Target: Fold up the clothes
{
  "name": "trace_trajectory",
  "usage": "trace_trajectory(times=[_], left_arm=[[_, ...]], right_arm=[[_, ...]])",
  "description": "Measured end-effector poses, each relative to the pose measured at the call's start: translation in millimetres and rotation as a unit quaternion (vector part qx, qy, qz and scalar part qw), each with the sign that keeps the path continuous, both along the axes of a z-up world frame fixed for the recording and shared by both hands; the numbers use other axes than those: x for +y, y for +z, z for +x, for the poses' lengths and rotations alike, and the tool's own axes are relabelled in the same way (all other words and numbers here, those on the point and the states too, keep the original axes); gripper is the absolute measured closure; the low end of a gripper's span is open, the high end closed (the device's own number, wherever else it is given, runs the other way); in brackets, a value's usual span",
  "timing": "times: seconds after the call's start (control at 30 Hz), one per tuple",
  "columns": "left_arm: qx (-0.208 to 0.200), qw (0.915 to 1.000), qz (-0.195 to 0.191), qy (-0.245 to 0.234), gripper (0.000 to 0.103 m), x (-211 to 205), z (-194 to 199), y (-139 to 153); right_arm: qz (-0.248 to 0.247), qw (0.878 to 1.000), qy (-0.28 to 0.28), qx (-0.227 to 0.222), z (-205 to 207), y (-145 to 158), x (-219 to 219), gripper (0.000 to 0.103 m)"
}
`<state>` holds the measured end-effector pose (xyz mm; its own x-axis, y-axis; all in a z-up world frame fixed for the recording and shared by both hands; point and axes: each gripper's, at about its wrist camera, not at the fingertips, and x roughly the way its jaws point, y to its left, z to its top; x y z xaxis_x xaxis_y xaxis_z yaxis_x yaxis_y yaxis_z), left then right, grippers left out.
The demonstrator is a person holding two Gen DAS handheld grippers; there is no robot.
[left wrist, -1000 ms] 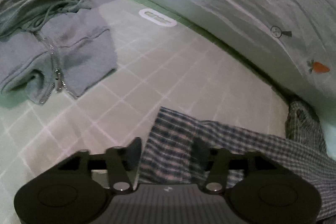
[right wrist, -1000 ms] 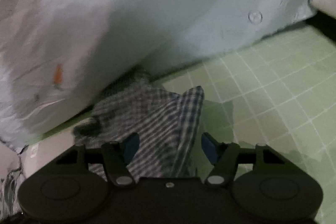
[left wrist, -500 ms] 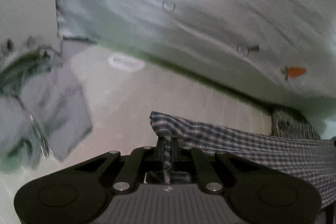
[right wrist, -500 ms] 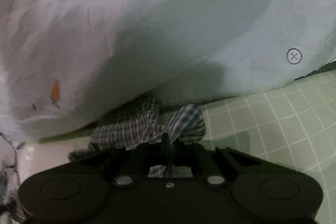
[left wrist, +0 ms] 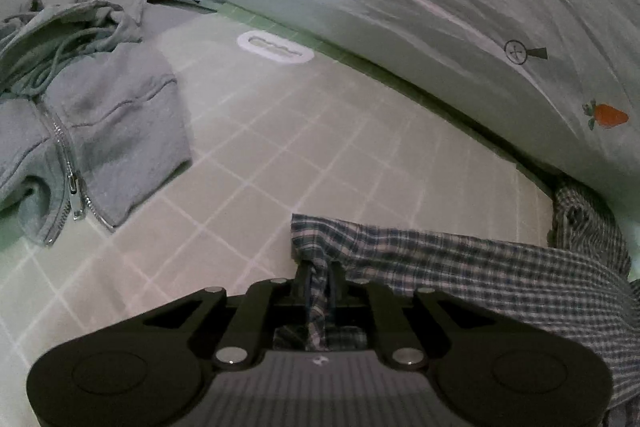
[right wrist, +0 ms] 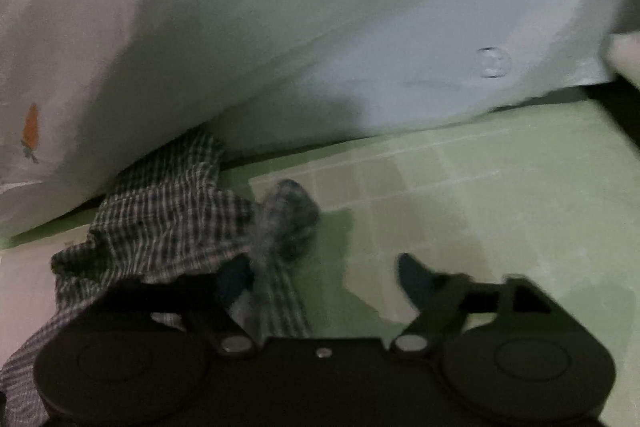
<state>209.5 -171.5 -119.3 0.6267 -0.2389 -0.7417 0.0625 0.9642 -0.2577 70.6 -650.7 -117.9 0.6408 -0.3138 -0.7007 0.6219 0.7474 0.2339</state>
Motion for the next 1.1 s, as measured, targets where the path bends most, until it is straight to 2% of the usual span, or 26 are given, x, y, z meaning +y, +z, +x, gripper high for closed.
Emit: trace_trajectory(times=[0.1,0.2,0.3,0.37,0.47,0.53,0.6,0.63,0.67,0.7,0.73,0.77,0.8,0.83,0.9,1.03,1.1], left_arm=[[0.008,0.9999,-0.008,0.006,0.092,-3.1,-0.8,3.8],[0.0,0.9997,-0.023,-0.007,0.093,-12.0,-5.4,16.5],[-0.014,0.9973,-0.048,-0.054,0.093,-30.6,-16.1,35.6],[-0.014,0.9927,-0.064,-0.101,0.093,-51.9,-28.2,47.9],[-0.011,0.9805,-0.088,-0.176,0.093,-90.4,-55.0,62.0],[0.001,0.9662,-0.109,-0.233,0.093,-117.6,-76.9,65.6],[0.012,0.9483,-0.095,-0.302,0.091,-145.3,-101.3,64.2],[0.01,0.9416,-0.07,-0.329,0.085,-157.6,-115.0,62.4],[0.009,0.9336,-0.045,-0.355,0.068,-169.9,-128.7,60.7],[0.007,0.9243,-0.02,-0.381,0.056,-182.1,-142.4,58.9],[0.004,0.9171,-0.002,-0.399,0.031,-189.8,-153.1,57.6],[0.0,0.9138,0.009,-0.406,0.02,-191.7,-160.0,57.0],[-0.003,0.9124,0.017,-0.409,0.019,-191.7,-164.1,57.4],[-0.004,0.9138,0.02,-0.406,0.019,-189.5,-164.6,58.9],[-0.006,0.9199,0.026,-0.391,0.013,-183.1,-163.6,62.1],[-0.012,0.9509,0.035,-0.307,0.002,-158.4,-148.2,68.5],[-0.01,0.9602,0.042,-0.276,0.001,-144.9,-140.4,68.8]], right_arm=[[0.004,1.0,-0.016,0.006,-42.9,-1.7,8.3,0.014],[0.001,0.999,-0.039,0.023,-88.8,-7.5,20.9,0.014],[0.008,0.997,-0.064,0.048,-129.9,-13.6,37.4,0.014],[0.01,0.996,-0.073,0.059,-153.9,-16.5,50.4,0.014],[0.008,0.994,-0.079,0.073,-182.5,-20.4,67.4,0.014],[0.0,0.994,-0.075,0.081,-191.8,-22.5,75.5,0.014],[-0.004,0.994,-0.074,0.079,-198.2,-22.5,80.5,0.014],[-0.005,0.995,-0.075,0.072,-200.0,-21.5,81.5,0.014],[-0.006,0.995,-0.076,0.066,-201.7,-20.4,82.5,0.014],[-0.008,0.995,-0.075,0.058,-202.3,-17.3,83.1,0.014],[-0.015,0.996,-0.068,0.054,-201.5,-13.2,85.3,0.014],[-0.022,0.997,-0.061,0.049,-200.7,-9.2,87.4,0.013],[-0.032,0.997,-0.054,0.045,-199.0,-6.1,89.9,0.009],[-0.043,0.998,-0.044,0.035,-196.0,-2.1,93.5,0.002],[-0.059,0.998,-0.025,0.01,-189.6,3.9,99.4,0.001],[-0.063,0.997,0.027,-0.024,-158.2,9.4,115.8,0.0],[-0.065,0.996,0.052,-0.041,-142.5,12.2,124.1,0.0]])
